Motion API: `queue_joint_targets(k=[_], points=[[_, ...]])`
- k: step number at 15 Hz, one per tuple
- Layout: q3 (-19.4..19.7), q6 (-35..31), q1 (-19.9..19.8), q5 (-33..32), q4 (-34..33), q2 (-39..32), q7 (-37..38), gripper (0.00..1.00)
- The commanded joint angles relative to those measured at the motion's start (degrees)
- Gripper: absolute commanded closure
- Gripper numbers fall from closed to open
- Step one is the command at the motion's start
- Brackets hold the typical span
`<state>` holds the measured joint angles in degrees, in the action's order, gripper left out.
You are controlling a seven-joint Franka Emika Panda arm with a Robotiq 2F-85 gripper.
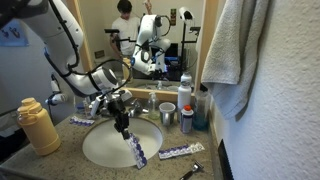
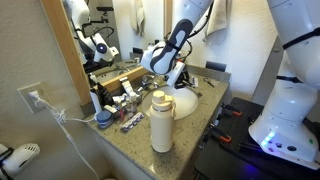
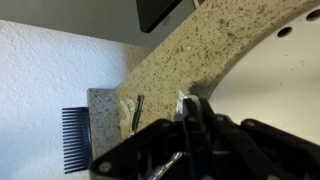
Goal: Move the object from the right edge of the sink to the left edge
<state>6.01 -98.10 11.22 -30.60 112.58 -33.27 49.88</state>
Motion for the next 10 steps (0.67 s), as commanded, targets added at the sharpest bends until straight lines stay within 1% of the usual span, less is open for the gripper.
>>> queue_joint_targets(k=[1,5,10], points=[[-1.9,5.7,1.6,-0.4,-5.1,-1.5,-1.8,0.98],[-4.1,10.7,3.3,-0.6,-11.3,-4.2,-5.7,0.98],[-5.9,15.2,4.9,-0.4,-18.1,-7.7,-14.6,0.98]])
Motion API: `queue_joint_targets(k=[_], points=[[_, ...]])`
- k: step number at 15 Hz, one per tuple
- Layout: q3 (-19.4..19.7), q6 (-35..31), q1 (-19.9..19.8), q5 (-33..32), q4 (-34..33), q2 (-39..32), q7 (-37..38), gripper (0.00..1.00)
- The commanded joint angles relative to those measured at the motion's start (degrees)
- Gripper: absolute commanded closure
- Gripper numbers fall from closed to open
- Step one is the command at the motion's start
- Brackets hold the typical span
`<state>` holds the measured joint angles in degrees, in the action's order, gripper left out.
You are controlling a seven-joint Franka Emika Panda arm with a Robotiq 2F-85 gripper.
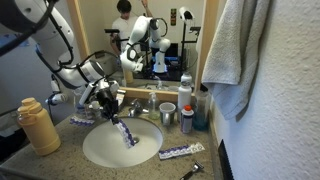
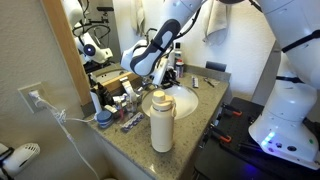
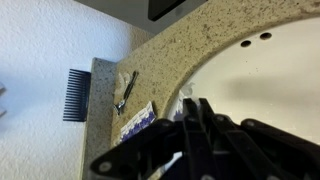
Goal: Move the object from the right edge of the sink to the left edge
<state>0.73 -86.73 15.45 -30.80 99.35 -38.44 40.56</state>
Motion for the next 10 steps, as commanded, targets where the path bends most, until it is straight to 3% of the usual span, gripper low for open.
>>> queue_joint_targets(k=[1,10], points=[[-0.9,4.3,0.9,-0.2,-5.9,-3.0,-7.4,0.98],[-2.9,4.5,2.4,-0.2,-10.2,-4.4,-25.5,0.98]])
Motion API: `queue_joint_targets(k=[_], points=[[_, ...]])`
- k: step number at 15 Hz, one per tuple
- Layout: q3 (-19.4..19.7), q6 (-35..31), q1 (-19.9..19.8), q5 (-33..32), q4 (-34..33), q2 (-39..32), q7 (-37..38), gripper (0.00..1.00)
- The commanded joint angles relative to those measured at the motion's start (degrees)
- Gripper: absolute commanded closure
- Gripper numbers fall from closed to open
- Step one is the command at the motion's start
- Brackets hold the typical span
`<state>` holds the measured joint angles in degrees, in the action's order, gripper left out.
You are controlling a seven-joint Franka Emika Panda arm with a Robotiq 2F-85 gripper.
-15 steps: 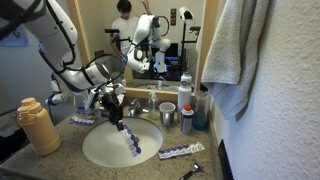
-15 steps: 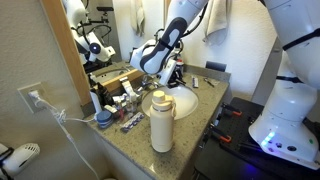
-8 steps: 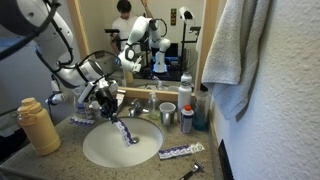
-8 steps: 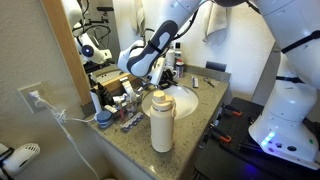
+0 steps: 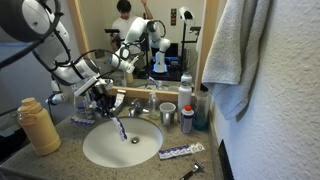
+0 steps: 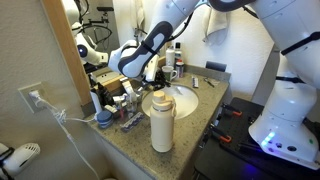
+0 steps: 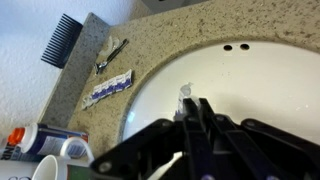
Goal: Move the object from the right edge of the sink to the left edge
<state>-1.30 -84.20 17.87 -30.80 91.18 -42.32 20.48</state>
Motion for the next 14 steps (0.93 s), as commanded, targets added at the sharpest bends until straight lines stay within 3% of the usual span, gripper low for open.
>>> queue_joint_targets(k=[1,3,4,11,12,14], points=[[-1.2,1.5,-0.3,0.0,-1.4,0.0,-7.1,0.98],[-1.2,-0.2,-1.2,0.4,1.1,1.9,-8.5,0.98],[-0.8,0.2,-0.1,0.1,-0.8,-0.2,-6.3,0.92],[-0.8,0.2,-0.7,0.1,-0.7,-0.1,-7.7,0.92],[-0.9,0.1,-0.7,0.3,-1.2,-0.6,-7.5,0.98],[-0.8,0.7,0.1,0.0,-1.6,-0.8,-6.7,0.98]])
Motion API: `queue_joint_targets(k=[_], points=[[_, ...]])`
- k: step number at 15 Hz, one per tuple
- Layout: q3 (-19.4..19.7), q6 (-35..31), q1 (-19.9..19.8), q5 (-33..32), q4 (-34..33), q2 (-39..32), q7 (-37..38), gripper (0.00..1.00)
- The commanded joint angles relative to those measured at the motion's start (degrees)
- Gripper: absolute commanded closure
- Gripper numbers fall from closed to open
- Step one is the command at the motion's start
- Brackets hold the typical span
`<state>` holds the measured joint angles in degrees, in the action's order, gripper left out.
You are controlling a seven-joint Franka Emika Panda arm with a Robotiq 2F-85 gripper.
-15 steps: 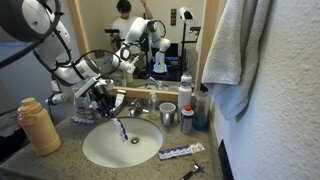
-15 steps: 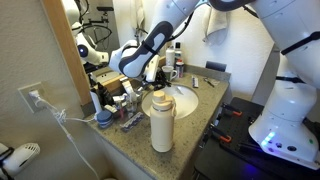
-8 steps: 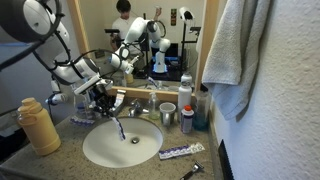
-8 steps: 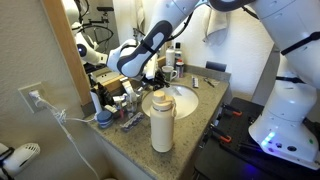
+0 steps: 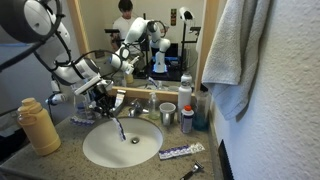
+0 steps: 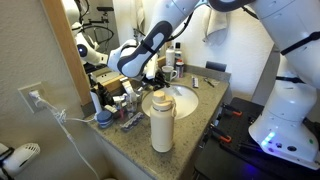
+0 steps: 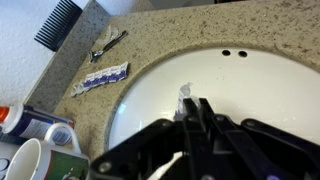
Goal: Move the object from the right edge of the sink to the left edge
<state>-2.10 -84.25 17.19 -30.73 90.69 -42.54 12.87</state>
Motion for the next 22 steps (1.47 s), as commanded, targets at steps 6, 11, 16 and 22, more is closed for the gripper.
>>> queue_joint_targets(k=[6,11,16,22], points=[[-0.6,7.1,5.2,0.3,-3.5,-0.5,4.8,0.98],[-1.9,13.0,8.3,1.1,-5.9,-1.0,7.4,0.98],[-2.6,14.8,10.4,0.2,-9.3,-3.2,7.5,0.98],[-2.6,16.5,13.0,-0.8,-16.2,-7.7,5.5,0.98]])
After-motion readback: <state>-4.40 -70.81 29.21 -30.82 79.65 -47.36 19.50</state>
